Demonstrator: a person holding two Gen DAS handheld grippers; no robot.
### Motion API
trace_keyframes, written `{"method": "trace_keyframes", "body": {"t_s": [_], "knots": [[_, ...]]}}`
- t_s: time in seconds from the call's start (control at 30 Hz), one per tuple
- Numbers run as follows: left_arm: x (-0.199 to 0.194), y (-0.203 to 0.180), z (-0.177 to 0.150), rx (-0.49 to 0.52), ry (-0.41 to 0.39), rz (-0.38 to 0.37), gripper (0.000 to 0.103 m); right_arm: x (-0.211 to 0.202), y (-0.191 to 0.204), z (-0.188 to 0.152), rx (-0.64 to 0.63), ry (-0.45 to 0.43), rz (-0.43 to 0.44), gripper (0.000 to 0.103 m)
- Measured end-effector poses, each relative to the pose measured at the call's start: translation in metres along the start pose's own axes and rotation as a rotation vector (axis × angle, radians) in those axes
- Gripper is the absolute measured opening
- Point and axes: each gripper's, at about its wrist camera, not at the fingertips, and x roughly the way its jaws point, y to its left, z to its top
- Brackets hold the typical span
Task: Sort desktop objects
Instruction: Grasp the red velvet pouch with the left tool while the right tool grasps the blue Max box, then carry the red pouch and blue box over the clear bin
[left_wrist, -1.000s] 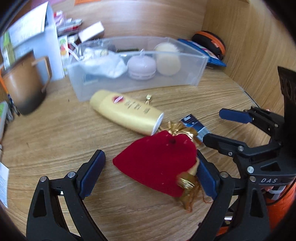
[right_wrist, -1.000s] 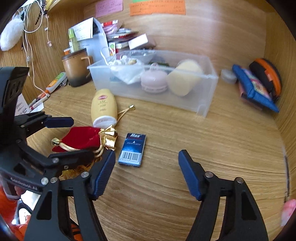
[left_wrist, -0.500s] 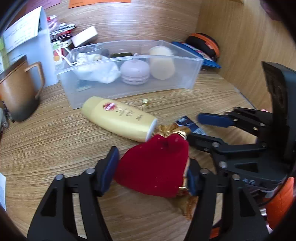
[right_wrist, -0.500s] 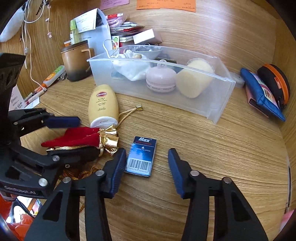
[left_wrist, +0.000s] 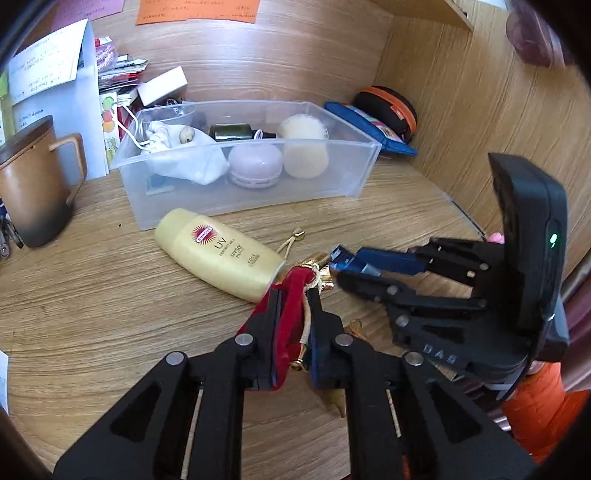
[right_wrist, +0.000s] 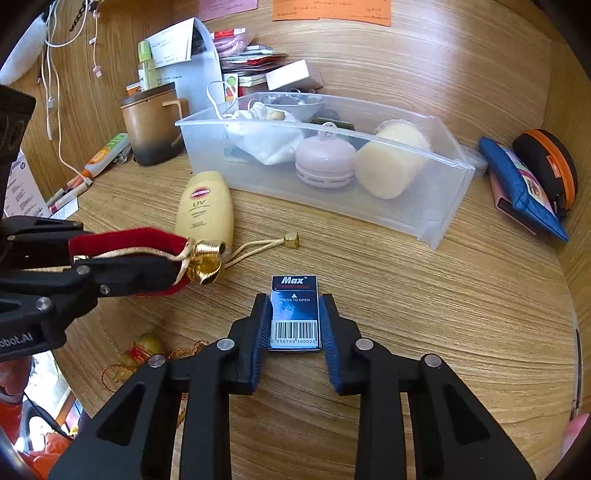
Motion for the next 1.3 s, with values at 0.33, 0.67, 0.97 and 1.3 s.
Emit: {"method": "trace_keyframes", "body": {"t_s": [0.33,0.67,0.97,1.3], "knots": [[-0.022,0.002,0.009,0.004,-0.058,0.013,0.011,-0.027,-0.012,0.012,0.025,-0.064,-0.010,0.025],[-0.050,0.007,0.031,0.016,-0.135,0.029,0.011,-0.044,-0.015,0.027,0.017,-0.117,-0.021,0.025],[-0.065,0.012,0.052,0.020,-0.179,0.039,0.011,-0.056,-0.015,0.049,-0.008,-0.166,-0.024,0.025],[-0.081,0.015,0.084,0.033,-0.235,0.051,0.011,-0.059,-0.022,0.078,-0.031,-0.206,-0.016,0.025]]}}
